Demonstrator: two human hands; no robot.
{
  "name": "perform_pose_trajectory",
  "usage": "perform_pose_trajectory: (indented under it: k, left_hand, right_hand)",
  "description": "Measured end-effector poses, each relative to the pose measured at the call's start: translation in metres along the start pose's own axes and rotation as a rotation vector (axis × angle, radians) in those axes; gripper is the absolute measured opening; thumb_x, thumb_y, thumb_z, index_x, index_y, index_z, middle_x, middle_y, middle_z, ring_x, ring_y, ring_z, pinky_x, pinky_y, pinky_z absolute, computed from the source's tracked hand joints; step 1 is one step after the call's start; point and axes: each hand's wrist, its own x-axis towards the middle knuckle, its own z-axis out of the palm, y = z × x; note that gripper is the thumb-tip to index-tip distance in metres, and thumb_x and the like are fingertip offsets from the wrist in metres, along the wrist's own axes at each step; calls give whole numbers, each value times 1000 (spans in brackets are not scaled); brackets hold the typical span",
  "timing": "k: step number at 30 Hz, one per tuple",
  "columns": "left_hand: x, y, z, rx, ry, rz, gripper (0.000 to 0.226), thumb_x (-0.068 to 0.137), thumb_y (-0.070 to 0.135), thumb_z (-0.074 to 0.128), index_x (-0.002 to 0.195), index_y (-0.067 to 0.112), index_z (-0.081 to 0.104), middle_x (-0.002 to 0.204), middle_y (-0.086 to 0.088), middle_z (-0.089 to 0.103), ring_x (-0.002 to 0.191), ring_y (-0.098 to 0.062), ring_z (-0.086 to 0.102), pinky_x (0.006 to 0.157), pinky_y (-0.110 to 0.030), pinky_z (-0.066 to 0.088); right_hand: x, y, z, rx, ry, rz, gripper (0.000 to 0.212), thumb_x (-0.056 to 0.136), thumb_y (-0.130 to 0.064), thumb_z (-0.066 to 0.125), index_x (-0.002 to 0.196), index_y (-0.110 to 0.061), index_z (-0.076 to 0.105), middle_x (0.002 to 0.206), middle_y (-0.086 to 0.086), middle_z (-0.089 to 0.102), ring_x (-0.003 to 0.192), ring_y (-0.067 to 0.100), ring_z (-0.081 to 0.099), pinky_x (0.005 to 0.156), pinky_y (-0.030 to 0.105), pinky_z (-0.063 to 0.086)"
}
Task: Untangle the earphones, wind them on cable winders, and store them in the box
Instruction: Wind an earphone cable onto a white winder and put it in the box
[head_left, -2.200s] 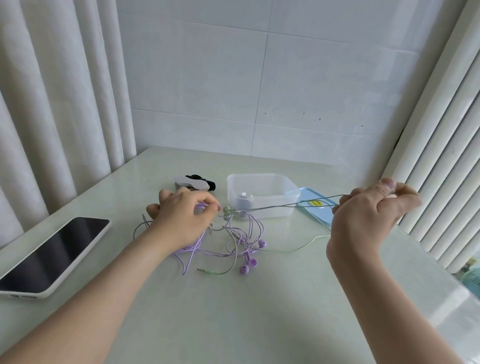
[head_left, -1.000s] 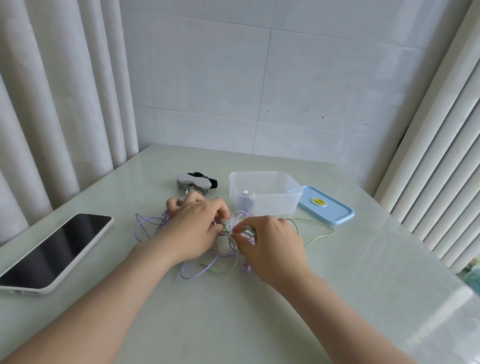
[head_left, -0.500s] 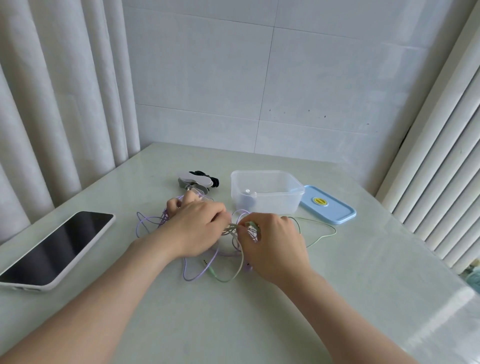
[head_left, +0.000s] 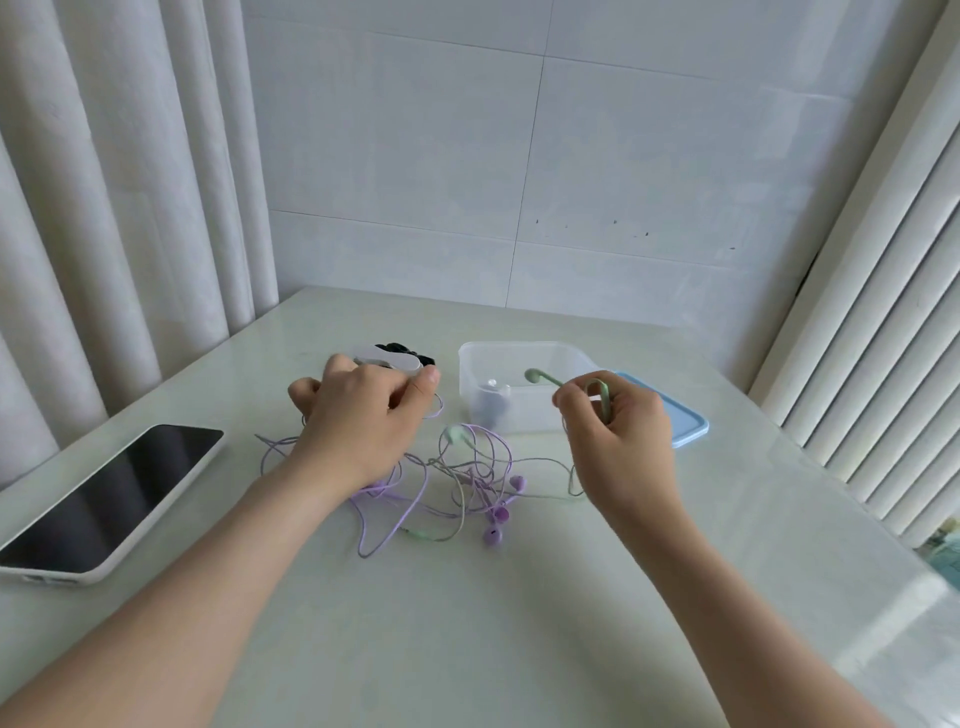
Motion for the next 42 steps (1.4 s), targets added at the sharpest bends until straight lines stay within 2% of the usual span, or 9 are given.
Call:
perform_pose_trajectory:
  k: [4, 7, 11, 14, 19, 24, 27, 33, 42]
  left_hand:
    - [0, 2, 1, 37, 43, 1, 59, 97, 68, 48, 64, 22, 64, 63, 12, 60, 101, -18, 40, 77, -39, 19]
    - [-1, 1, 2, 114, 91, 8, 55, 92, 68, 55, 64, 21, 55, 69, 13, 62, 98, -18, 38, 73, -37, 15]
    - [-5, -3, 2, 292, 212, 103, 11, 84, 34, 69, 83, 29, 59, 90, 12, 59, 99, -25, 47, 80, -39, 21]
    - [-5, 6, 2, 135, 107, 318, 28, 85, 12, 68, 109, 27, 67, 113, 8, 65, 112, -24, 55, 90, -42, 36]
    - [-24, 34, 11, -65, -327, 450, 36, 90, 64, 51, 94, 36, 72, 100, 22, 68, 105, -3, 54, 104, -40, 39]
    - [-28, 30, 14, 78, -373, 421, 41, 74, 81, 62, 96, 46, 63, 102, 22, 50, 106, -1, 43, 104, -34, 26]
    - [-28, 27, 12, 91, -364, 402, 41, 73, 79, 60, 98, 46, 57, 103, 19, 47, 107, -2, 43, 109, -38, 26]
    - [-27, 23, 7, 182, -366, 355, 44, 76, 75, 64, 91, 37, 47, 101, 17, 44, 100, -5, 45, 108, -38, 27]
    - [-22, 22, -4, 148, -353, 255, 68, 71, 71, 61, 124, 44, 28, 107, 22, 47, 110, -11, 49, 112, -44, 24]
  right_hand:
    - [5, 14, -7, -603, -17, 44, 22, 91, -33, 60, 76, -19, 66, 62, -4, 56, 71, 24, 55, 53, 30, 36]
    - [2, 20, -8, -823, -105, 49, 28, 94, -40, 61, 82, -16, 68, 74, -1, 59, 80, 31, 60, 57, 32, 43]
    - [3, 9, -6, -555, -68, 60, 26, 97, -36, 54, 83, -18, 66, 67, -4, 60, 75, 26, 56, 59, 34, 42]
    - [3, -8, -11, -215, 103, 6, 24, 96, -23, 45, 87, -14, 66, 62, 0, 59, 70, 21, 56, 60, 35, 43]
    - [6, -9, -18, -213, 242, -129, 19, 94, -37, 44, 92, -29, 60, 75, -6, 61, 84, 23, 53, 76, 38, 39]
    - [8, 7, -23, -734, -221, -152, 20, 86, -48, 63, 81, -34, 77, 70, -13, 63, 91, 22, 58, 88, 36, 33]
    - [-2, 7, -20, -710, -603, -187, 19, 85, -53, 71, 96, -40, 80, 67, -14, 59, 84, 15, 56, 82, 33, 38]
    - [0, 20, -13, -681, -661, -298, 14, 95, -39, 67, 92, -29, 75, 73, -12, 64, 79, 18, 58, 74, 30, 39]
    - [9, -1, -21, -22, -123, -101, 17, 93, -19, 49, 80, -9, 54, 62, -8, 42, 59, 9, 37, 53, 22, 30]
